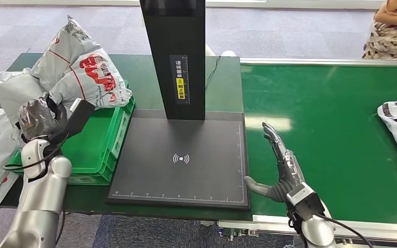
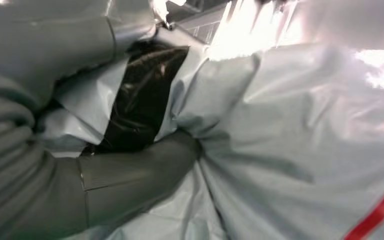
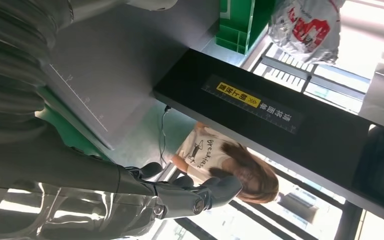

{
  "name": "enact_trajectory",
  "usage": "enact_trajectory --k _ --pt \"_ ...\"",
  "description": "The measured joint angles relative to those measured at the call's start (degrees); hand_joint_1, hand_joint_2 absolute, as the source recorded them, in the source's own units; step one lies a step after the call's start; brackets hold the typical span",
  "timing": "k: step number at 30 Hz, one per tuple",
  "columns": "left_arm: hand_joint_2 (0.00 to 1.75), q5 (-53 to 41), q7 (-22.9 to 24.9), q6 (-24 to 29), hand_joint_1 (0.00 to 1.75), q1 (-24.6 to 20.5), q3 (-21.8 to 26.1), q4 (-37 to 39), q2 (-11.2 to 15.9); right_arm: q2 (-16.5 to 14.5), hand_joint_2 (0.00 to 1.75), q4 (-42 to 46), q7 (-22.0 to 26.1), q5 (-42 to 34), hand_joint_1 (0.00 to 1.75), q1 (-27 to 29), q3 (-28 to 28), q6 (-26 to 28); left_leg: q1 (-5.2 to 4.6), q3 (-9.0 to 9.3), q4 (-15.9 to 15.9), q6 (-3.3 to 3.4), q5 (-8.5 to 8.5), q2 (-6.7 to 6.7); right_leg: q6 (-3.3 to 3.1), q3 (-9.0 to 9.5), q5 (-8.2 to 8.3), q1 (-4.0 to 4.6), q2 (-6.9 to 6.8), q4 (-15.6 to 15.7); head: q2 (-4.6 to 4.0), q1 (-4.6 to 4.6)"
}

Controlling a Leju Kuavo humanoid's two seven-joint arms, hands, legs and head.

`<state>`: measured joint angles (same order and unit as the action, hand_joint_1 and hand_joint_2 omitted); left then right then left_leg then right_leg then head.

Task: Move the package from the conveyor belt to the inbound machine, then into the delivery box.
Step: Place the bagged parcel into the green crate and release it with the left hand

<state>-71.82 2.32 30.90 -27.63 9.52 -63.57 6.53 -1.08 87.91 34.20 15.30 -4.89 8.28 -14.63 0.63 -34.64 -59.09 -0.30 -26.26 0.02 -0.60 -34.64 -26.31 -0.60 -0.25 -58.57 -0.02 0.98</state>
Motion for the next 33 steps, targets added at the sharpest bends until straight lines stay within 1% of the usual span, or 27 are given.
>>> enact_trajectory --k 3,6,7,8,10,11,12,13,18,21,23,26,29,30,31,33 --pt "1.75 -1.83 1.89 -1.40 1.75 -3.66 -0.01 6.57 1.04 -0.24 1.75 0.00 -0.13 0.15 0.00 -0.06 0.00 -0.25 -0.01 -0.01 -0.01 0.00 0.00 0.01 0.00 -0.01 0.01 -0.01 0.01 0.01 0.01 0.00" --pt "1.75 -2.77 3.02 -3.61 1.74 -6.41 -0.02 12.03 1.30 -0.46 1.75 0.01 -0.18 0.25 0.00 -0.06 0.00 -0.63 -0.01 -0.04 -0.01 0.01 -0.02 0.00 0.00 -0.03 0.00 -0.01 0.01 0.04 0.00 0.01" --pt "1.75 -2.84 3.14 -4.43 1.66 -7.13 -0.03 13.59 1.29 -0.54 1.75 0.01 -0.20 0.30 0.00 -0.06 0.00 -0.72 -0.01 -0.05 -0.01 0.02 -0.02 0.00 0.00 -0.03 0.00 -0.01 0.00 0.05 0.00 0.01" --pt "1.75 -2.83 3.16 -5.18 1.33 -7.74 -0.06 15.01 1.24 -0.62 1.75 0.02 -0.24 0.32 0.00 -0.05 0.00 -0.76 -0.01 -0.05 -0.01 0.02 -0.03 0.00 0.00 -0.04 0.00 -0.01 0.01 0.06 0.00 0.01" --pt "1.75 -2.74 3.02 -6.30 0.48 -8.62 -0.15 17.20 1.12 -0.74 1.75 0.04 -0.34 0.36 0.00 -0.02 -0.02 -0.79 -0.01 -0.05 -0.01 0.03 -0.03 0.01 0.00 -0.05 0.00 -0.01 0.02 0.07 0.00 0.01" --pt "1.75 -2.72 2.81 -6.74 0.12 -8.88 -0.26 18.03 1.04 -0.78 1.75 0.07 -0.43 0.41 0.00 0.01 -0.05 -0.81 -0.01 -0.05 -0.01 0.03 -0.03 0.01 0.00 -0.06 0.00 -0.01 0.02 0.07 0.00 0.01" --pt "1.75 -2.69 2.48 -7.17 0.02 -9.03 -0.39 18.68 0.93 -0.80 1.75 0.10 -0.50 0.54 0.00 0.04 -0.11 -0.83 -0.01 -0.05 -0.01 0.03 -0.03 0.01 0.00 -0.06 0.00 -0.01 0.02 0.07 0.00 0.01" --pt "1.75 -2.67 2.05 -7.85 0.00 -9.10 -0.55 19.23 0.79 -0.81 1.75 0.15 -0.59 0.73 0.00 0.08 -0.20 -0.86 -0.01 -0.05 -0.01 0.03 -0.03 0.00 0.00 -0.06 0.00 -0.01 0.01 0.08 0.00 0.01" --pt "1.75 -2.69 1.20 -11.70 0.00 -9.04 -2.06 20.63 -0.13 -0.95 1.75 0.74 -0.77 1.42 0.00 0.48 -0.90 -1.28 -0.01 -0.06 -0.01 0.03 -0.03 0.00 0.01 -0.05 0.00 -0.01 -0.01 0.07 0.00 0.01" --pt "1.75 -1.36 0.11 -11.00 0.00 -8.39 -3.09 20.07 -0.91 -1.24 1.75 1.14 -0.78 1.63 0.00 0.89 -1.54 -1.69 -0.02 -0.06 -0.01 0.03 -0.03 0.00 0.01 -0.04 0.00 -0.01 0.00 0.07 0.00 0.01" --pt "1.75 1.69 -2.03 -9.55 0.00 -7.06 -3.57 17.79 -1.59 -1.38 1.75 1.56 -0.78 1.99 0.00 1.31 -1.94 -1.76 -0.02 -0.06 -0.02 0.03 -0.03 0.00 0.01 -0.05 0.00 -0.01 0.00 0.07 0.00 0.01" --pt "1.75 10.60 -7.86 -7.48 0.00 -3.59 -4.56 10.54 -2.93 -1.42 1.75 2.44 -0.68 2.25 0.00 2.25 -2.49 -1.66 -0.02 -0.08 -0.01 0.04 -0.07 0.00 0.02 -0.05 -0.01 -0.02 0.00 0.09 0.00 0.01" --pt "1.75 21.54 -14.18 -6.33 0.00 1.19 -6.47 1.65 -4.25 -1.42 1.75 3.19 -0.45 2.07 0.00 3.12 -2.98 -1.51 -0.03 -0.09 -0.01 0.05 -0.14 0.03 0.05 -0.05 -0.04 -0.03 0.03 0.12 0.00 0.01" --pt "1.75 25.81 -16.27 -6.70 0.00 2.95 -7.17 -1.43 -4.69 -1.42 1.75 3.37 -0.34 1.97 0.00 3.34 -3.10 -1.48 -0.03 -0.08 -0.01 0.05 -0.18 0.04 0.05 -0.06 -0.05 -0.03 0.06 0.12 0.00 0.01" --pt "1.75 30.67 -18.31 -8.03 0.00 4.70 -7.86 -4.37 -5.14 -1.42 1.75 3.51 -0.21 1.80 0.00 3.52 -3.20 -1.43 -0.03 -0.08 -0.01 0.05 -0.20 0.06 0.06 -0.06 -0.06 -0.03 0.07 0.13 0.00 0.00" --pt "1.75 41.66 -22.10 -13.61 0.00 8.16 -9.26 -9.73 -5.90 -1.42 1.75 3.63 0.07 1.28 0.00 3.76 -3.28 -1.28 -0.03 -0.08 -0.01 0.05 -0.22 0.06 0.10 -0.06 -0.08 -0.03 0.09 0.14 0.00 0.00"
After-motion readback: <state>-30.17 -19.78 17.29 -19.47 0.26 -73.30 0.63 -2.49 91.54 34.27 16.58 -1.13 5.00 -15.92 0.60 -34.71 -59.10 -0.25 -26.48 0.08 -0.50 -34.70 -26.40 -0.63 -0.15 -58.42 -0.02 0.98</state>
